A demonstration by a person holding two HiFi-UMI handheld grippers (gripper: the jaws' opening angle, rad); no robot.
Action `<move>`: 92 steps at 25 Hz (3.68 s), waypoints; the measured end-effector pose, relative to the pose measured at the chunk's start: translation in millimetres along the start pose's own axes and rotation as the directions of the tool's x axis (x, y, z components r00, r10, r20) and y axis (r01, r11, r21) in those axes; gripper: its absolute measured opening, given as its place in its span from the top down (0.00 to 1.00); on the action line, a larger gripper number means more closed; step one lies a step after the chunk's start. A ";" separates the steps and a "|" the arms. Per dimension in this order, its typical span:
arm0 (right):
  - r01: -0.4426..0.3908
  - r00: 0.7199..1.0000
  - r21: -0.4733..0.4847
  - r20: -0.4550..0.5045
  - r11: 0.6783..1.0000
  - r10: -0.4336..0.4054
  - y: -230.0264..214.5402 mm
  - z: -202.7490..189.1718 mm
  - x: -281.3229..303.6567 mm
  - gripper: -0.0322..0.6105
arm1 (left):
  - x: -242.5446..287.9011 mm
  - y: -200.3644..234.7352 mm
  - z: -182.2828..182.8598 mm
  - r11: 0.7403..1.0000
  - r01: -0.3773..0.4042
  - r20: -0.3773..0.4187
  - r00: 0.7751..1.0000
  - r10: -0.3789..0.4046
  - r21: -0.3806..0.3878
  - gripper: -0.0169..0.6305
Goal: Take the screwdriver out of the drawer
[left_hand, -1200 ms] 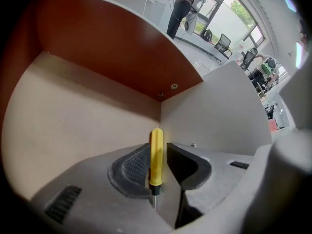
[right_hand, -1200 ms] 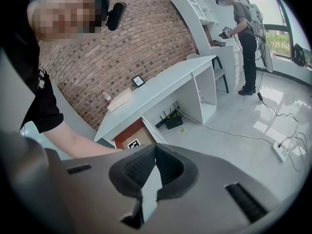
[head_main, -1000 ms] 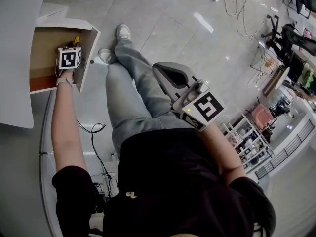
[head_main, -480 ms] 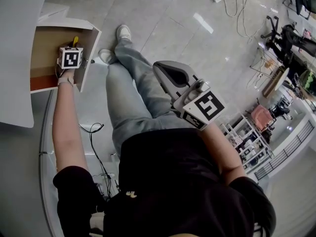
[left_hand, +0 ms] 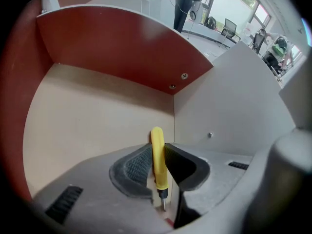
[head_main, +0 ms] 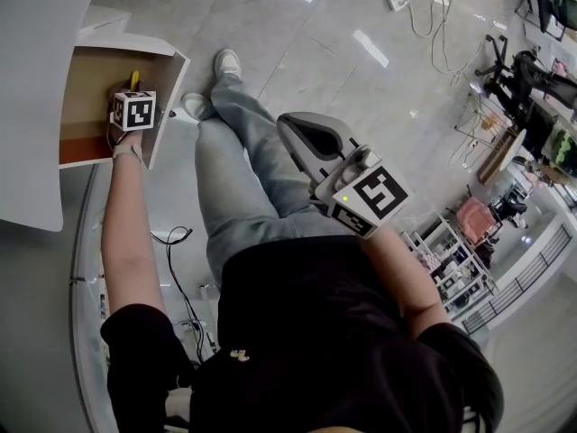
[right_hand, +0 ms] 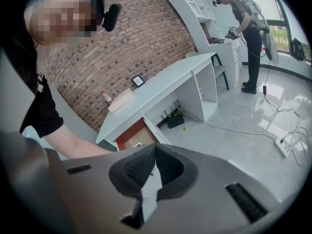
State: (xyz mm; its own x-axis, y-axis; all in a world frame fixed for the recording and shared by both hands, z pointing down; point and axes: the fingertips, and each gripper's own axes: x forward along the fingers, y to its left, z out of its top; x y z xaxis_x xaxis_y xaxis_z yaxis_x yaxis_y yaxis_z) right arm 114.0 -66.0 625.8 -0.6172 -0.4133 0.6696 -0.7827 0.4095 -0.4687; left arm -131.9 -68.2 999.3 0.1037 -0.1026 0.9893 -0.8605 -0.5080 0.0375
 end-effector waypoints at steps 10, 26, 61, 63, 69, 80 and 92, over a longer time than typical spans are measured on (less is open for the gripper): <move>-0.036 0.999 -0.004 0.031 0.999 0.036 10.6 8.9 -6.1 0.94 | -21.7 8.8 -2.5 0.996 -0.030 0.041 0.999 0.033 -0.078 0.86; -0.140 0.979 -0.239 0.115 0.961 0.171 96.2 103.4 -44.1 0.94 | -223.4 7.8 15.6 0.980 -0.120 0.282 0.946 0.161 -0.156 0.86; -0.283 0.833 -0.587 0.242 0.759 0.498 283.8 265.9 -130.3 0.94 | -721.8 9.6 10.9 0.837 -0.062 0.751 0.410 0.517 -0.543 0.86; -0.277 0.830 -0.598 0.245 0.752 0.500 291.2 271.3 -140.0 0.94 | -740.6 7.0 6.6 0.828 -0.043 0.759 0.378 0.531 -0.558 0.86; -0.290 0.805 -0.622 0.252 0.727 0.537 313.3 292.2 -155.3 0.94 | -786.0 12.5 -6.5 0.801 -0.034 0.760 0.291 0.581 -0.598 0.86; -0.309 0.774 -0.677 0.229 0.668 0.590 344.9 294.9 -160.0 0.94 | -821.1 25.2 -32.2 0.741 -0.031 0.724 0.187 0.664 -0.671 0.86; -0.327 0.769 -0.681 0.211 0.656 0.603 342.9 283.0 -158.8 0.95 | -823.8 11.1 -25.2 0.758 -0.045 0.741 0.179 0.647 -0.651 0.86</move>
State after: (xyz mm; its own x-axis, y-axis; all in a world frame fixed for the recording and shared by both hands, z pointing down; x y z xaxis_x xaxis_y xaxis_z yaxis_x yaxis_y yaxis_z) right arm -79.2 -90.1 195.7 -0.9638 -0.2427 0.1107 -0.2564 0.9572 -0.1342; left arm -239.5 32.3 188.2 -0.1684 -0.9810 0.0967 -0.9815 0.1759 0.0755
